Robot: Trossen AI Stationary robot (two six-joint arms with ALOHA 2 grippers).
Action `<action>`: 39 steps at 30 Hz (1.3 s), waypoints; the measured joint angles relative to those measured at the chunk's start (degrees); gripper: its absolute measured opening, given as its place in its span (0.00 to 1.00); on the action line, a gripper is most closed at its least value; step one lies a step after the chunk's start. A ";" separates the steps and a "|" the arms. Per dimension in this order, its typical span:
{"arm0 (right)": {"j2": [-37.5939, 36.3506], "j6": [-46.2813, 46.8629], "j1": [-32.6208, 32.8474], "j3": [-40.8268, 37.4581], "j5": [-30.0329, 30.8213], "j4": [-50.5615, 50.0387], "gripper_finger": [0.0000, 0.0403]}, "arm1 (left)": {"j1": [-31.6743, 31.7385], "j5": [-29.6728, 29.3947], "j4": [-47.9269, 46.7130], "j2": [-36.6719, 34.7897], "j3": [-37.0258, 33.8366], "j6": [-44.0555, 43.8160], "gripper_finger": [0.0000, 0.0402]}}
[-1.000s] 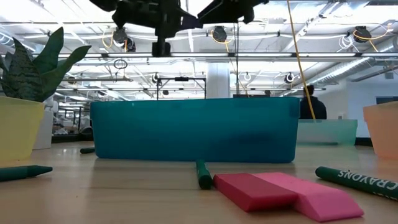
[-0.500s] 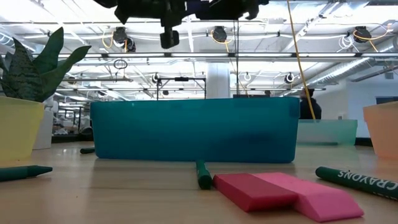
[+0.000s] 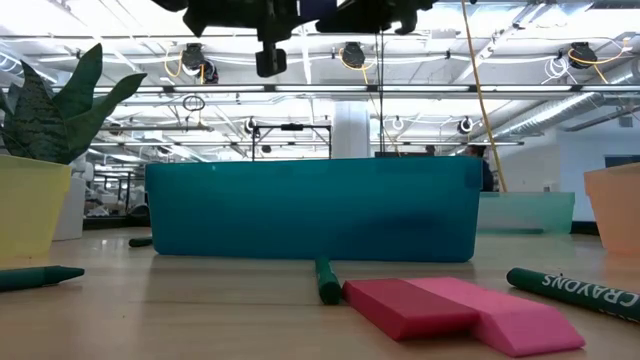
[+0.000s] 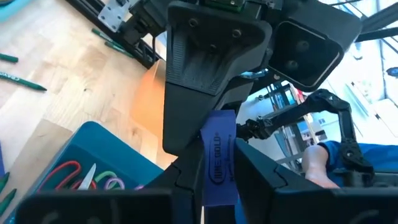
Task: Sort crayons/erasers/pens/pencils in bins
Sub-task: Put the purple eraser into the orange bin
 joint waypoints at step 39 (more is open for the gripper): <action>-22.18 38.17 10.52 0.02 -11.97 -58.06 0.00 | 9.64 -36.65 -21.73 0.09 0.07 7.10 0.57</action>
